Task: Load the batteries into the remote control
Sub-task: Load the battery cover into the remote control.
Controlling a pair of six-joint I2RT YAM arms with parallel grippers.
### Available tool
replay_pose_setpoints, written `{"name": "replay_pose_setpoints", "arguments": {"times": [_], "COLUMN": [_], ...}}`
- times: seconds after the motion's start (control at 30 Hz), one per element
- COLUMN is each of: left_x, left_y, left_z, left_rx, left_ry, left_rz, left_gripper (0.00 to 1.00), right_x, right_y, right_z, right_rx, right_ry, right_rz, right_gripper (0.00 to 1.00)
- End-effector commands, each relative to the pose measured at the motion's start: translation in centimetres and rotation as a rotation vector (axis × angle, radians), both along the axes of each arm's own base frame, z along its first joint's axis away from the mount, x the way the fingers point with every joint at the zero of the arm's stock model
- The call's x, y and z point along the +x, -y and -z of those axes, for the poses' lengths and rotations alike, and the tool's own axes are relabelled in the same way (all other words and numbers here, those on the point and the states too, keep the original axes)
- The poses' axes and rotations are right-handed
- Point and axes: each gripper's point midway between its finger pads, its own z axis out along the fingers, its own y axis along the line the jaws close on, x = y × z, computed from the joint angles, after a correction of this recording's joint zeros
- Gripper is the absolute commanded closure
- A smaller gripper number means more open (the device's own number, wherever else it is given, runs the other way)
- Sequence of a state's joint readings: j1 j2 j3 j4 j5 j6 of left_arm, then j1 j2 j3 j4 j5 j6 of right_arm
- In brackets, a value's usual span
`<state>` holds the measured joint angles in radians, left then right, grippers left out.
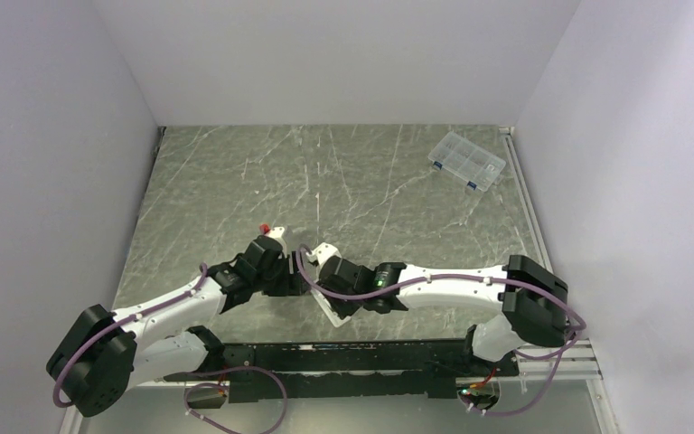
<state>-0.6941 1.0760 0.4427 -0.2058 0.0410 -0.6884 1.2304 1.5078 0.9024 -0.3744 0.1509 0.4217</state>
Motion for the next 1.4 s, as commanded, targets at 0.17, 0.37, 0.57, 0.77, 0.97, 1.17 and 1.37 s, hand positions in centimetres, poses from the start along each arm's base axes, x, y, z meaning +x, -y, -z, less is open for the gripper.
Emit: {"name": "replay_pose_setpoints", "arguments": {"times": [0.17,0.37,0.57,0.77,0.97,1.17,1.37], "left_x": [0.1,0.0,0.1,0.1,0.1,-0.1,-0.1], "left_y": [0.1,0.2,0.2,0.2,0.1,-0.1,-0.1], "left_z": [-0.2,-0.2,-0.2,-0.2,-0.2,-0.2,-0.2], "left_rx": [-0.015,-0.019,-0.017,-0.019,-0.018,-0.016,-0.019], "left_ry": [0.018,0.014,0.014,0.012,0.013,0.014,0.014], "left_rz": [0.013,0.016,0.019,0.018,0.013,0.012,0.011], "left_gripper": [0.3,0.3,0.3,0.3,0.3,0.3,0.3], "right_x": [0.1,0.0,-0.3,-0.4,-0.2,-0.2,-0.1], "right_y": [0.9,2.2,2.7,2.4,1.8,1.4,1.0], "right_z": [-1.7,-0.9,-0.2,0.0,0.1,0.3,0.2], "right_rx": [0.058,0.021,0.002,0.004,0.01,0.008,0.017], "right_ry": [0.006,-0.001,-0.013,-0.019,-0.019,-0.022,-0.026], "right_rz": [0.052,0.068,0.069,0.063,0.056,0.048,0.048], "right_gripper": [0.73,0.8,0.82,0.82,0.82,0.81,0.81]}}
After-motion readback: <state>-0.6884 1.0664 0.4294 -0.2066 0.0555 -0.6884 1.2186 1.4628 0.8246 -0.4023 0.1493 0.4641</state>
